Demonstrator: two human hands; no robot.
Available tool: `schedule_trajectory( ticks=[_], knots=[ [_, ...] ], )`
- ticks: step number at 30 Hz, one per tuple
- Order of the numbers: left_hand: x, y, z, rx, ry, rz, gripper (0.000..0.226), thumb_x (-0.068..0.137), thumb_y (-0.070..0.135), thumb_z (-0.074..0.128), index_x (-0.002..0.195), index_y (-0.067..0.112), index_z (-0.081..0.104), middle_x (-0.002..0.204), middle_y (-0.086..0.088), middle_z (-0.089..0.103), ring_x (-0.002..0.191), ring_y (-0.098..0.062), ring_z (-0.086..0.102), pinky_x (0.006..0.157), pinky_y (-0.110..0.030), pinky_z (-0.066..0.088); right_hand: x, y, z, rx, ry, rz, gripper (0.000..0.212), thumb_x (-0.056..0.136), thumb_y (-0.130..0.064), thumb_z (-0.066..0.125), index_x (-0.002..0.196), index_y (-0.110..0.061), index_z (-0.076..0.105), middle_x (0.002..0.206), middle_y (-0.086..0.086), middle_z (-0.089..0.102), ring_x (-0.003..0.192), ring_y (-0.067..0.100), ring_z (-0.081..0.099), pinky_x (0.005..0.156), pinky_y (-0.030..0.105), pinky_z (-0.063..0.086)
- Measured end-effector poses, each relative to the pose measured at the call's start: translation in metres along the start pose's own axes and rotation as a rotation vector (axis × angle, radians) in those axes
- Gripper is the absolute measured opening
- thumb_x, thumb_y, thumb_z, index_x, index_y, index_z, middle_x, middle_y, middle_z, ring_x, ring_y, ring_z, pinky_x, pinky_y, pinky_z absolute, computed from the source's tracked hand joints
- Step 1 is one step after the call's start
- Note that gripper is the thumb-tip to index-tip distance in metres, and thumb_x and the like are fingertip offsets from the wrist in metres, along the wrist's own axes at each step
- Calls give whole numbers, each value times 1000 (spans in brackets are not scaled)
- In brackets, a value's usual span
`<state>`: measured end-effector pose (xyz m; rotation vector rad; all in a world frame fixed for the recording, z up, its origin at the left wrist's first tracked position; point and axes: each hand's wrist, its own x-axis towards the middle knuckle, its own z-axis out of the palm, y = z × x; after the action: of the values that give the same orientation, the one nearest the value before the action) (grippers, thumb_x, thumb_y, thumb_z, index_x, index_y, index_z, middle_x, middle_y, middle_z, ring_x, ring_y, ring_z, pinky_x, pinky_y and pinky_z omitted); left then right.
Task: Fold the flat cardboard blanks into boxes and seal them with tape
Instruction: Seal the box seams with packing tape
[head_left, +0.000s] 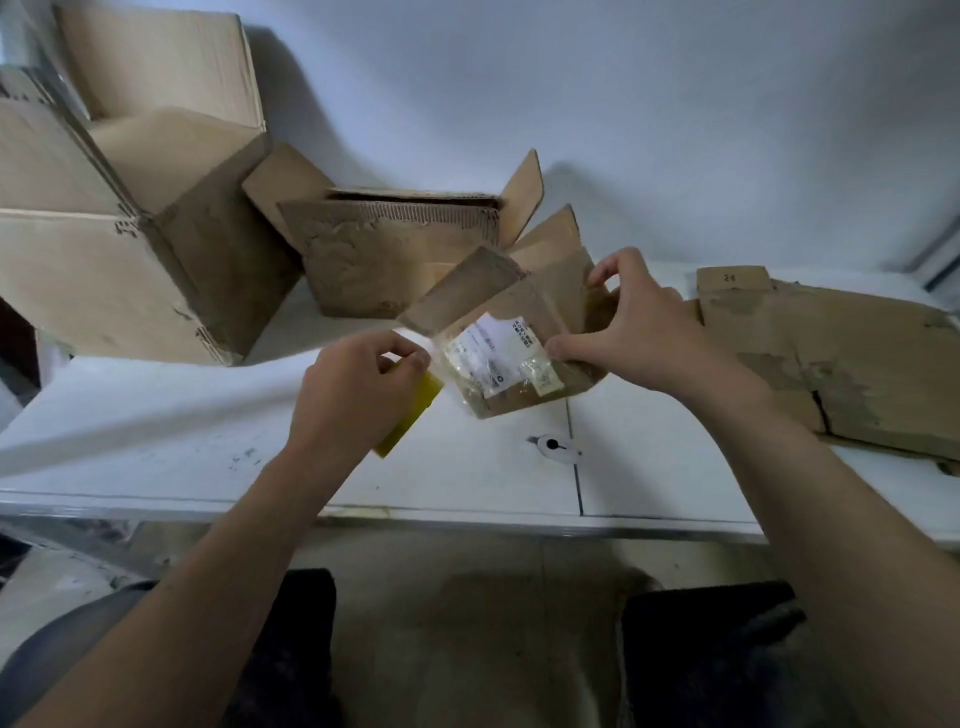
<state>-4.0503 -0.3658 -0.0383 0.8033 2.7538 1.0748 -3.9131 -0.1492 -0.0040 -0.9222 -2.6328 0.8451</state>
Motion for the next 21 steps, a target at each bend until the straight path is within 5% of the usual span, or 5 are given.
schedule_trajectory(
  ticks=[5, 12, 16, 21],
  knots=[
    [10, 21, 21, -58, -19, 14, 24, 97, 38, 61, 116, 27, 72, 110, 3, 68, 95, -18, 60, 71, -31, 42, 3, 36, -15, 152, 153, 101, 80, 50, -62, 78, 107, -35, 30, 109, -1, 56, 101, 25, 59, 83, 49, 56],
    [45, 34, 67, -110, -67, -18, 29, 94, 36, 62, 123, 33, 66, 119, 1, 64, 100, -23, 59, 75, -34, 51, 29, 80, 1, 209, 373, 164, 72, 72, -44, 87, 118, -24, 36, 104, -5, 54, 93, 17, 59, 81, 42, 57],
    [67, 34, 82, -25, -86, -17, 33, 94, 31, 62, 127, 31, 64, 113, -1, 65, 96, -26, 59, 78, -35, 52, 44, 90, 32, 132, 307, 155, 70, 76, -46, 84, 117, -25, 32, 94, -8, 46, 86, 16, 51, 72, 38, 48],
    [94, 18, 89, 29, -113, -38, 34, 93, 27, 62, 126, 27, 65, 114, -3, 66, 95, -26, 60, 75, -33, 51, 72, 94, 70, 33, 162, 101, 60, 81, -45, 78, 124, -29, 40, 121, 6, 42, 108, 31, 48, 80, 35, 42]
  ],
)
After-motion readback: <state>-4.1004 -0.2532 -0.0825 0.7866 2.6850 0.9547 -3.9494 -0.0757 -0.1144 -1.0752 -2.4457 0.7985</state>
